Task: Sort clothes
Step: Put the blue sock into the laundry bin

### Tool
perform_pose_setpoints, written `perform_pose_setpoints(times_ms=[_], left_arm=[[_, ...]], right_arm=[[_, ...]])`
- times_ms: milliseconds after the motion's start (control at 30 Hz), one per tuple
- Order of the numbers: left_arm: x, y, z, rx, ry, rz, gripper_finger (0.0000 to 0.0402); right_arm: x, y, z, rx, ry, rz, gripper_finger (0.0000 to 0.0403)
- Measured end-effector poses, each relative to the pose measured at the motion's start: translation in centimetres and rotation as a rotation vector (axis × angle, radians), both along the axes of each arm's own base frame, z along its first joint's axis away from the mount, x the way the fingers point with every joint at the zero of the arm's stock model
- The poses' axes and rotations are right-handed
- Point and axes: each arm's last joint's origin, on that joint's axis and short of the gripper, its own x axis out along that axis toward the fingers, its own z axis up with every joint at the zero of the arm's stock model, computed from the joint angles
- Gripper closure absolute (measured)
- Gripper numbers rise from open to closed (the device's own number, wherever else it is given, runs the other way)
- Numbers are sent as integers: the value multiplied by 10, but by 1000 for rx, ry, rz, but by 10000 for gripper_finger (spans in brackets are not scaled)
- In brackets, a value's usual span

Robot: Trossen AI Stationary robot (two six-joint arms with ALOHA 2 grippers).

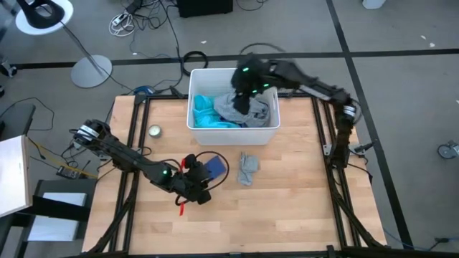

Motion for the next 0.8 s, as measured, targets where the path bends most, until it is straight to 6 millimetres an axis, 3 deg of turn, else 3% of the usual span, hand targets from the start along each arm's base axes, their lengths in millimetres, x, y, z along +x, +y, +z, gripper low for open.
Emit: perform_pose_setpoints(times_ms=[167,367,500,667,733,800], left_arm=[[5,3,-12,2,45,4,277],[17,15,-40,20,141,49,277],[27,29,-55,-14,184,76,277],[43,45,-77,-93,218,70,282],[47,48,-82,-127,220,67,306],[48,49,-83,-139,220,54,356]], right_arm=[[-53,36,56,-17,-83,13,217],[-108,92,83,58,-30,44,219],[-136,131,87,130,57,23,220],[-157,175,79,92,106,31,221],[-163,191,72,93,116,59,222],[-167,207,61,80,139,72,222]])
